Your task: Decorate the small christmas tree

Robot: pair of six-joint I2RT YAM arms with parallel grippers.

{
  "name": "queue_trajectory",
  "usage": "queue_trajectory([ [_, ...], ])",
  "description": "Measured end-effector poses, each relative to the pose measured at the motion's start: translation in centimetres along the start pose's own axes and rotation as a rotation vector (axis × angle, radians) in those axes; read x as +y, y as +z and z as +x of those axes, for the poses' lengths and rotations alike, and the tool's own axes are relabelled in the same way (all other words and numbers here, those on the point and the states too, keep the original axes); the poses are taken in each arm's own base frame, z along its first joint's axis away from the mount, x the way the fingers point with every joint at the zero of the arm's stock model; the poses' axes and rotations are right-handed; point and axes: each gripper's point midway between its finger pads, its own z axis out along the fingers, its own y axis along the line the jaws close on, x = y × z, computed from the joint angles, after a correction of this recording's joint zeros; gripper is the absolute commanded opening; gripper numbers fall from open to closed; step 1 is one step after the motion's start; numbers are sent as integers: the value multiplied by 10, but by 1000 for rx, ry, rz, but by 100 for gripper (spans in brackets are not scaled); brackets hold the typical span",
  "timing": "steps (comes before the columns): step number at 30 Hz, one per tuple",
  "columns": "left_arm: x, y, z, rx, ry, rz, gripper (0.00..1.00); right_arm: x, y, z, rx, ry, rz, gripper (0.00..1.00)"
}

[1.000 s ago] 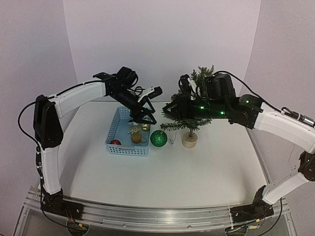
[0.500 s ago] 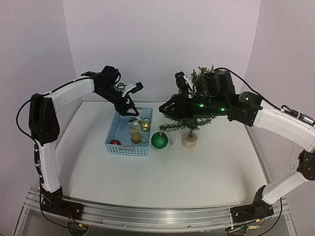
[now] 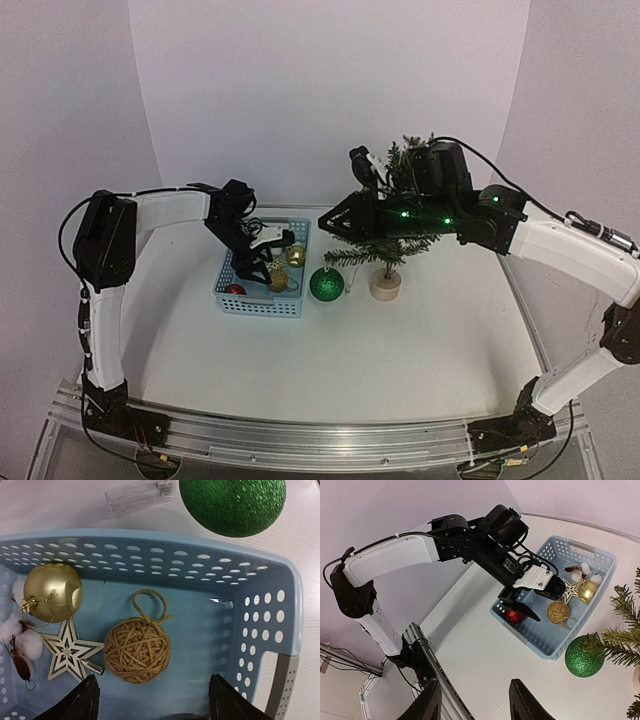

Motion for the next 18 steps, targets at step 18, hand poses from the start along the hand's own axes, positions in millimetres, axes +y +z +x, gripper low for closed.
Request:
queue_trajectory([
  [18, 1, 46, 7, 27, 131, 12, 59, 0, 0, 0, 2, -3, -3, 47],
])
